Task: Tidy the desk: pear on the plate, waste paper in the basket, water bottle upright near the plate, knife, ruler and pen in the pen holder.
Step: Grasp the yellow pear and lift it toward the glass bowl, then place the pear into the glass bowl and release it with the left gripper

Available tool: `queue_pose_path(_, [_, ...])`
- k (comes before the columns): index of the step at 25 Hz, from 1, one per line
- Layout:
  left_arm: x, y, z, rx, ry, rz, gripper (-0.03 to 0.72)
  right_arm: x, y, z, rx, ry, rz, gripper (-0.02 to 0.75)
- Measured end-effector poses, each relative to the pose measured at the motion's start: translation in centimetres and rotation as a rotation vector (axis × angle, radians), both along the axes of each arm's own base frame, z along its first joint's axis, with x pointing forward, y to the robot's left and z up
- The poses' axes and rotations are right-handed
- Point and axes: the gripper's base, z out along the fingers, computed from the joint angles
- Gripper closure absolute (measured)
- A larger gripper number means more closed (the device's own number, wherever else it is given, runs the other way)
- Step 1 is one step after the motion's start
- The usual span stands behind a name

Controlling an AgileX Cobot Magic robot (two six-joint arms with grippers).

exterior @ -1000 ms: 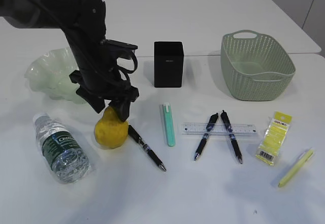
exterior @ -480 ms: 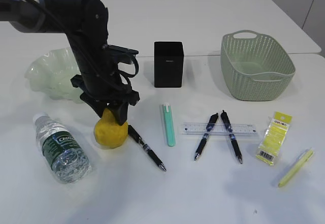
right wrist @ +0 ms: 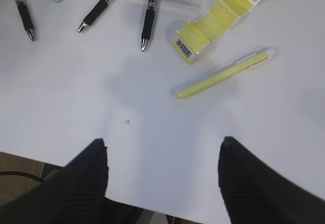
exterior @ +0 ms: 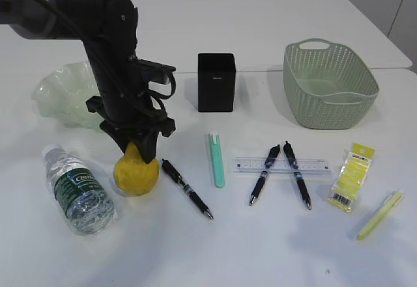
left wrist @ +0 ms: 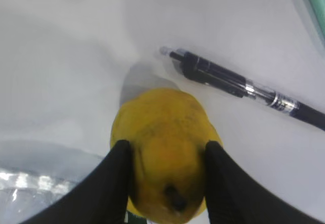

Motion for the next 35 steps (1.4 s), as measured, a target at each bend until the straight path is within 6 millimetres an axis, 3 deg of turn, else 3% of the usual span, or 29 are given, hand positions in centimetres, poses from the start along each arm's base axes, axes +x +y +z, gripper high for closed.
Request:
queue_pose_path(9, [-0.2,0.8,4.3,0.008,-0.138,-0.025,0.405,0.0,0.0,0.0,0.0,0.0,0.0,0.235])
queue_pose_path(13, [1.2,1.4,6.6,0.024,-0.25,0.025,0.405,0.0,0.0,0.0,0.0,0.0,0.0,0.235])
queue_pose_path(16, [2.8,2.8,8.1,-0.003,-0.332,0.108,0.405,0.0,0.0,0.0,-0.002,0.0,0.0,0.235])
queue_pose_path(20, [5.0,6.1,9.2,-0.039,-0.413,0.231,0.405,0.0,0.0,0.0,-0.002,0.002,0.001,0.235])
queue_pose_path(27, [7.8,11.5,9.3,-0.071,-0.532,0.368,0.405,0.1,0.0,-0.2,-0.002,0.011,0.001,0.235])
queue_pose_path(35, [11.4,13.2,4.4,-0.1,-0.491,0.447,0.405,1.0,0.0,-1.1,-0.004,0.059,0.0,0.235])
